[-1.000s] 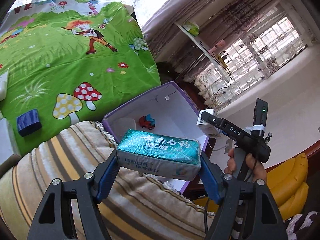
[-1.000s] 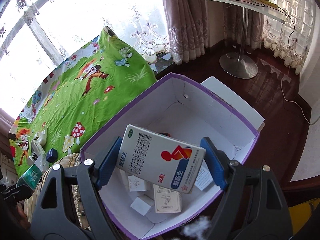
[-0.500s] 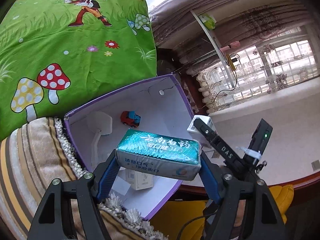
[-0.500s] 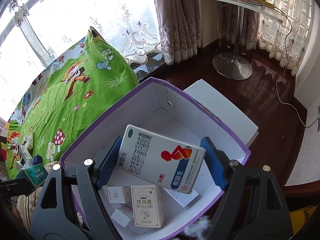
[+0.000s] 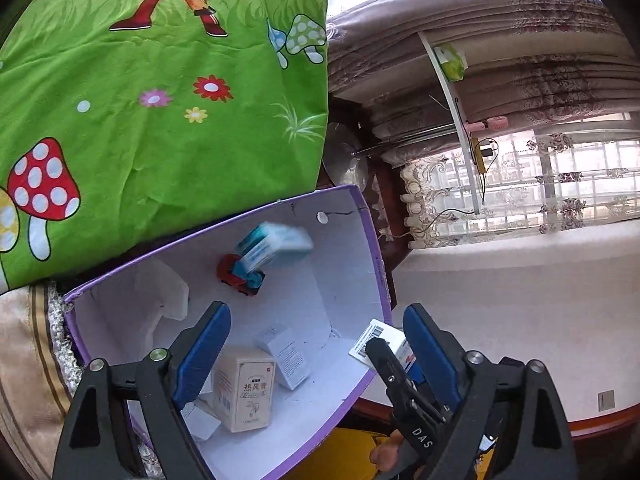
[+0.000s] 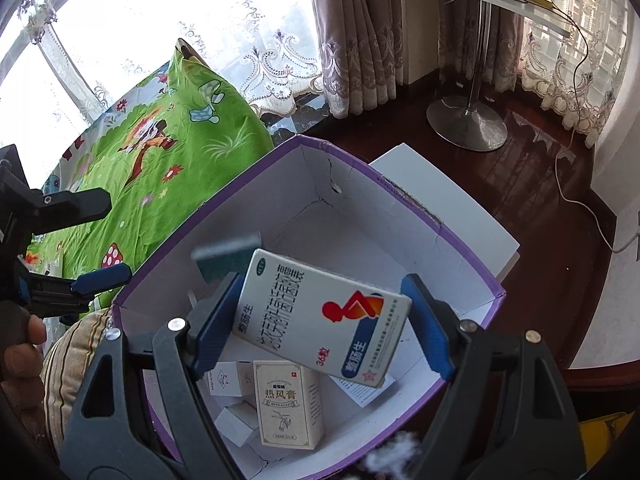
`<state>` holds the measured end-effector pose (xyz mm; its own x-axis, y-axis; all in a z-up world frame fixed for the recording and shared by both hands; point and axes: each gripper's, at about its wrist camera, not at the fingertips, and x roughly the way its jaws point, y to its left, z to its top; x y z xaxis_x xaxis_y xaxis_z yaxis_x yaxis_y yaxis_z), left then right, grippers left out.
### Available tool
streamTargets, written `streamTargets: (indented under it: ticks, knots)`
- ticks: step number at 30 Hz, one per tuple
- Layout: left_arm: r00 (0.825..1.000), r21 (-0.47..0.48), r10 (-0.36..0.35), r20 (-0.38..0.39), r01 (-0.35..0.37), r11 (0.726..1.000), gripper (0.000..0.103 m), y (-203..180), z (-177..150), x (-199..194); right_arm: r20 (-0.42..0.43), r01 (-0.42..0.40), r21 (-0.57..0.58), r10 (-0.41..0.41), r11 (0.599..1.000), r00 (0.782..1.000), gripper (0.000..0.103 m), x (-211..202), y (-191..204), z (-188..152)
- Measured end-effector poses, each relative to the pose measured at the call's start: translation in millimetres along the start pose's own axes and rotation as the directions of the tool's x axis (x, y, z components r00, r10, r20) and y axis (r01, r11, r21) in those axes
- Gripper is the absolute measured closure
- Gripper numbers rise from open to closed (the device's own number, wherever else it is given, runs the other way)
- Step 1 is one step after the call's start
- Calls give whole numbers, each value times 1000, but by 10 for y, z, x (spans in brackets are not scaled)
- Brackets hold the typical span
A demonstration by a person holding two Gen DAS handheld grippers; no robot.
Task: Organize rigid objects
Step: 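Open the left tool to drop the teal package into the purple box, then open the right tool to drop the white medicine box into the purple box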
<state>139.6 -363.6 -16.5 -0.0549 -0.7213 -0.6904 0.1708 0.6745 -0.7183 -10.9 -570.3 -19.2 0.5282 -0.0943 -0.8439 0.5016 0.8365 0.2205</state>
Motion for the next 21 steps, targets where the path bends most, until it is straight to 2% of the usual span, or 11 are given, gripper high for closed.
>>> streamTargets:
  ticks: [10,14,21]
  knots:
    - [995,85,-83,61,78,993,14,210,-381,-679,-7,-12,-11,12,1000,1000,21,24,65,-7]
    - [989,112,-91,117,78,991,14,405,-602,-1007,-9,-21,-21,21,1000,1000,21,36,124,30]
    - [975,75,-107,193,94,993,14,792,-826,-1392,-12,-63,-58,62,996,998,21,91,374,264]
